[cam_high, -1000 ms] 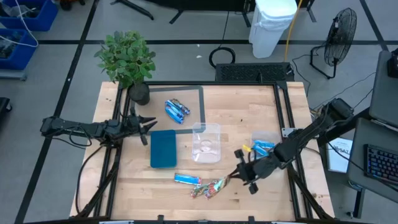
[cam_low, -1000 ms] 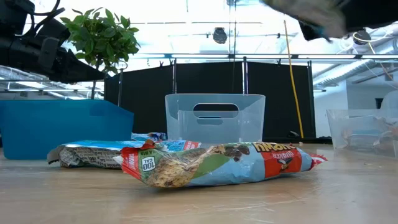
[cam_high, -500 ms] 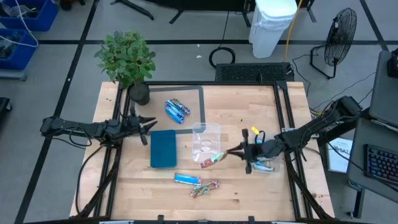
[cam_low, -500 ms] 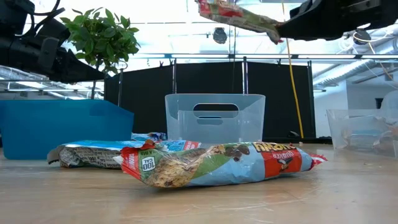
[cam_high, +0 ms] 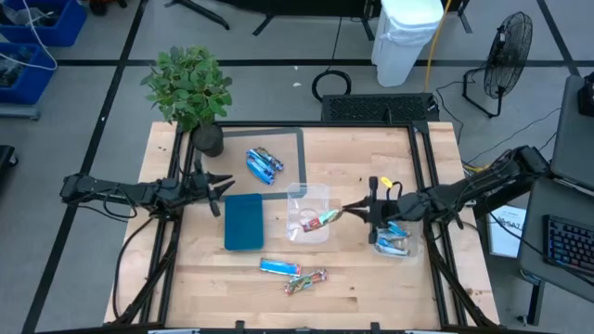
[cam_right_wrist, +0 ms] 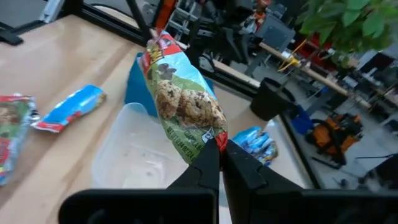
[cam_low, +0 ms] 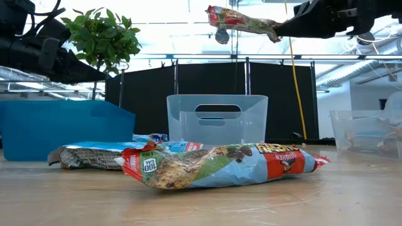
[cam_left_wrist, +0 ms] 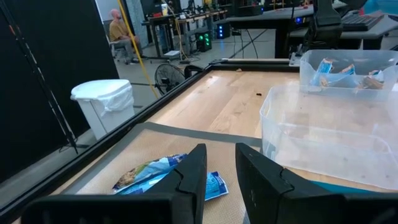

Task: Pick and place Granola Bars by type
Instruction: Put the red granola bar into the left transparent bin

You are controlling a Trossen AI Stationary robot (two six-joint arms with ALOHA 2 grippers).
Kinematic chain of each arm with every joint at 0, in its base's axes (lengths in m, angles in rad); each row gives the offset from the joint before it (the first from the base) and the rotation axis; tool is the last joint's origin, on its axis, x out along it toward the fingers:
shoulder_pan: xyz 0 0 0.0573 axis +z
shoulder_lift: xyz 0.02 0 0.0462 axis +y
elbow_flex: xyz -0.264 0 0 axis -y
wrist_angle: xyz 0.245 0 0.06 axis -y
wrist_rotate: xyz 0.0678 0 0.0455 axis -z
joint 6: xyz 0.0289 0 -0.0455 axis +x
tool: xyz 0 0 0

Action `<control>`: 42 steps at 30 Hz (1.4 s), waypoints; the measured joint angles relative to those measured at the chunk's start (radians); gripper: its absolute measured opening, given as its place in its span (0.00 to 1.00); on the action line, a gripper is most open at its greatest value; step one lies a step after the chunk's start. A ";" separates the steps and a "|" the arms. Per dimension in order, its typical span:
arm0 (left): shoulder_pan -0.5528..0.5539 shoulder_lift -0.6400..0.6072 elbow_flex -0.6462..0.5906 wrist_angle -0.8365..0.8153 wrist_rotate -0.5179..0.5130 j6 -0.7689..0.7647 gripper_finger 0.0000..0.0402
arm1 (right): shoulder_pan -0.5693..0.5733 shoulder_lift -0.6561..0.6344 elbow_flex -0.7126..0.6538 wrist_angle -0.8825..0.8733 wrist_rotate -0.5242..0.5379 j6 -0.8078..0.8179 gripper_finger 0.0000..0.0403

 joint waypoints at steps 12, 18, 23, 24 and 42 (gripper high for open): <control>0.000 0.000 0.000 0.000 0.000 0.000 0.23 | -0.147 0.000 0.000 -0.054 -0.040 -0.144 0.00; 0.000 0.000 0.000 0.000 0.000 0.000 0.23 | -0.198 0.000 0.000 -0.062 -0.055 -0.256 0.00; 0.000 0.000 0.000 0.000 0.000 0.000 0.23 | -0.246 0.000 0.000 -0.050 -0.069 -0.214 0.00; 0.000 0.000 0.000 0.000 0.000 0.000 0.23 | -0.260 0.000 0.000 -0.050 -0.087 -0.189 0.00; 0.000 0.000 0.000 0.000 0.000 0.000 0.23 | -0.348 0.120 0.154 -0.272 -0.007 0.161 0.00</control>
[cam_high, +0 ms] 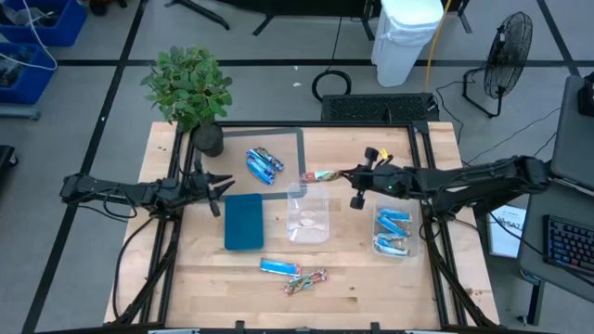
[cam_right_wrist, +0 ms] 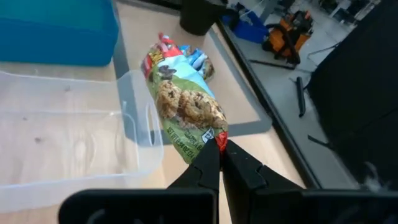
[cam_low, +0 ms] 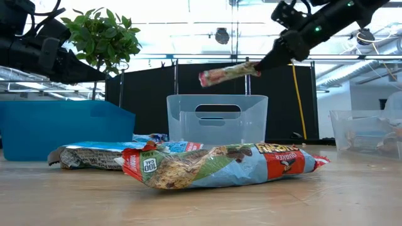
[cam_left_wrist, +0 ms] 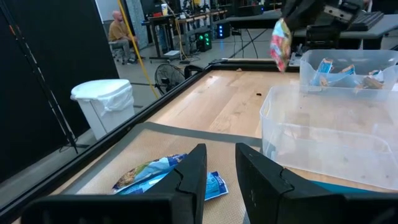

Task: Pick and place Granola Bars by type
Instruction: Put the red granola bar into the left transparent bin

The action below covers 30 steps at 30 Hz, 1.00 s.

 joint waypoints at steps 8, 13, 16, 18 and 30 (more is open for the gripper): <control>0.000 0.000 0.000 0.000 0.000 0.000 0.23 | -0.005 0.123 0.034 0.005 -0.021 0.023 0.00; 0.000 0.000 0.000 0.000 0.000 0.000 0.23 | -0.005 0.186 0.034 0.027 -0.022 0.023 0.00; 0.000 0.000 0.000 0.000 0.000 0.000 0.23 | -0.005 0.203 0.034 0.028 -0.022 0.036 0.00; 0.000 0.000 0.000 0.000 0.000 0.000 0.23 | 0.003 0.203 0.034 0.029 -0.033 0.045 0.00; 0.000 0.000 0.000 0.000 0.000 0.000 0.23 | 0.023 0.223 0.033 0.047 -0.179 0.074 0.00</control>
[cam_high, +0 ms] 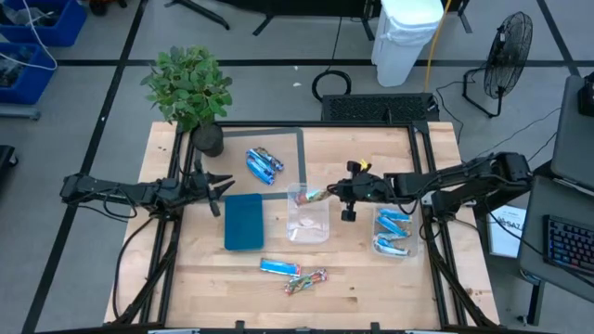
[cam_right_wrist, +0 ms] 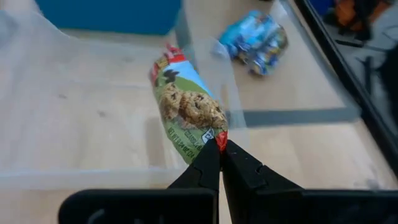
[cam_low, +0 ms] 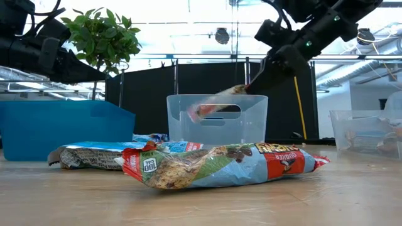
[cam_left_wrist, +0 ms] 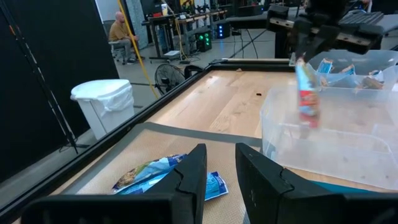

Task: Pick and place Granola Bars by type
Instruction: Put the red granola bar into the left transparent bin

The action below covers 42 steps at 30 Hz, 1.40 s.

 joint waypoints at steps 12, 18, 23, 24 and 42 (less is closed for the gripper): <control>0.000 0.000 0.000 0.000 0.000 0.000 0.23 | 0.000 0.043 0.000 0.055 -0.027 -0.002 0.00; 0.000 0.000 0.000 0.000 0.000 0.000 0.23 | 0.000 0.050 0.000 0.062 -0.027 0.000 0.01; 0.000 0.000 0.000 0.000 0.000 0.000 0.23 | 0.000 0.050 0.000 0.099 -0.027 0.001 0.08; 0.000 0.000 0.000 0.000 0.000 0.000 0.23 | 0.000 0.049 0.000 0.110 -0.027 0.000 0.11; 0.000 0.000 0.000 0.000 0.000 0.000 0.23 | 0.059 0.049 0.000 0.301 -0.542 -0.021 0.37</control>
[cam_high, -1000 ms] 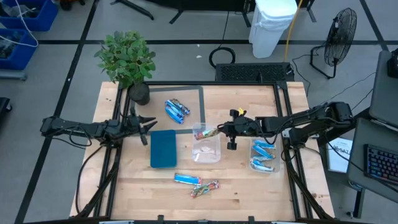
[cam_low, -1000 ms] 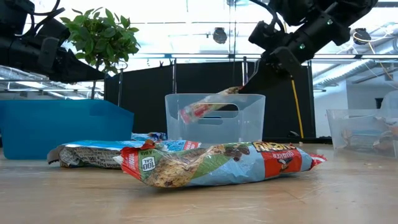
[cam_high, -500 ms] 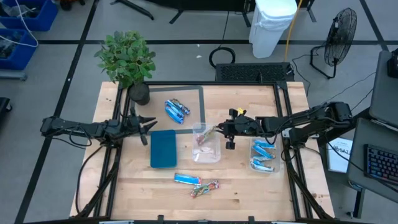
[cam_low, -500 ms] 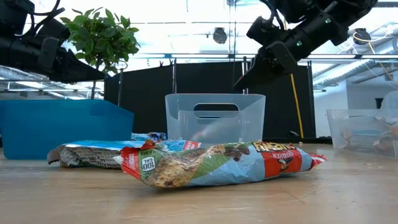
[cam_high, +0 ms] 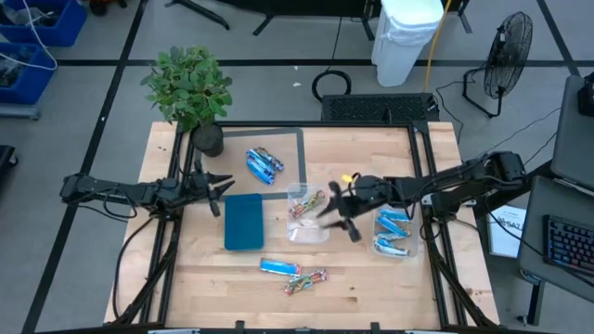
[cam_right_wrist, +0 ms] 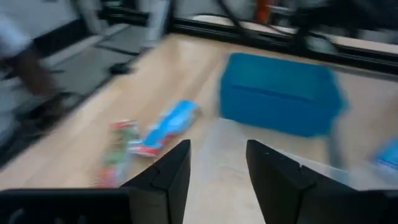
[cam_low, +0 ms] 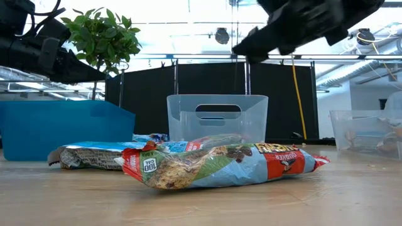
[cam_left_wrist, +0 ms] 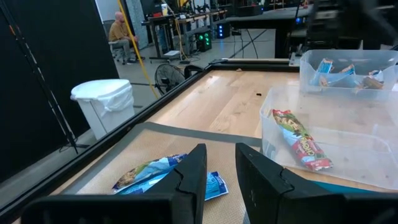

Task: Pick and place Granola Bars by type
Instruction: Put the red granola bar into the left transparent bin

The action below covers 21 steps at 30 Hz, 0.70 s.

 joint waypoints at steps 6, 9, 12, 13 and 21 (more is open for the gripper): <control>0.000 0.000 0.000 0.000 0.000 0.000 0.23 | 0.114 0.000 0.026 -0.148 0.148 -0.007 0.37; 0.000 0.000 0.000 0.000 0.000 0.000 0.23 | 0.183 0.013 0.085 -0.306 0.277 0.040 0.38; 0.000 0.000 0.000 0.000 0.000 0.000 0.23 | 0.255 0.031 0.134 -0.384 0.360 0.077 0.39; 0.000 0.000 0.000 0.000 0.000 0.000 0.23 | 0.276 0.043 0.149 -0.376 0.367 0.086 0.39; 0.000 0.000 0.000 -0.001 0.000 0.000 0.23 | 0.401 0.192 0.265 -0.376 0.366 0.161 0.39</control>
